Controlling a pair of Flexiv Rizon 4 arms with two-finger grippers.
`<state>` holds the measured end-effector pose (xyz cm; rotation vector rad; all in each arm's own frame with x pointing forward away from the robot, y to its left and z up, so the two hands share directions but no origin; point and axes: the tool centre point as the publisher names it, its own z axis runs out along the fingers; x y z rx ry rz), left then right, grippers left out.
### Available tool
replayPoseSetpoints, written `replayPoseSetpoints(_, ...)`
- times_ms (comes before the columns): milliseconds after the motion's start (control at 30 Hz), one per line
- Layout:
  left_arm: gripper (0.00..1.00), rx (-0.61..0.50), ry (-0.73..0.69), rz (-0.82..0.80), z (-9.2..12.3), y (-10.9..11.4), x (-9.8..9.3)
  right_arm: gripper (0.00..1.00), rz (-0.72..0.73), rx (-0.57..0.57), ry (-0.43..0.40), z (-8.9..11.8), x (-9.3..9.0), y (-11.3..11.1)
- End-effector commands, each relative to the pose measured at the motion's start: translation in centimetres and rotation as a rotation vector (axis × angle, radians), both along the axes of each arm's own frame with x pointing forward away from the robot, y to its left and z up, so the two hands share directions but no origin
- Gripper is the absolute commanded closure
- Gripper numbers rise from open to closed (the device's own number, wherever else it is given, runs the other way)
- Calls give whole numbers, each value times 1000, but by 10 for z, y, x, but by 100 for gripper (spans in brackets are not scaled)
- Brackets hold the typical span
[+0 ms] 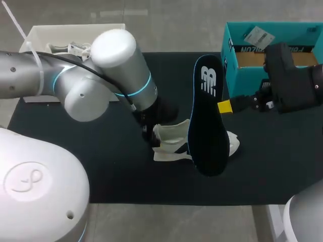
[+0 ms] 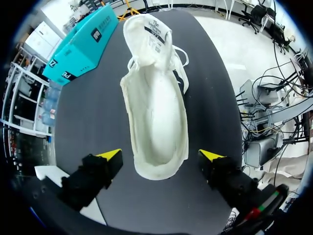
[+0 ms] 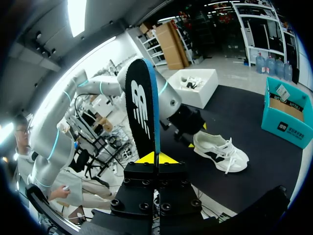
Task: Take the shoe out of the shoebox, open the shoe tongue, remove and reinsert the insole, then place the shoe into the shoebox
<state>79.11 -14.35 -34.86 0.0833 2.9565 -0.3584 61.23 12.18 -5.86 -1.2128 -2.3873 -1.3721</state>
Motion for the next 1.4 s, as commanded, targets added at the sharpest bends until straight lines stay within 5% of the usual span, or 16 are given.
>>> replayPoseSetpoints(33, 0, 40, -3, 9, 16, 2, -3, 100, 2, -3, 3, 0, 4, 5)
replayPoseSetpoints(1400, 0, 79, 3, 19, 21, 1, -2, 100, 2, -3, 3, 0, 4, 5)
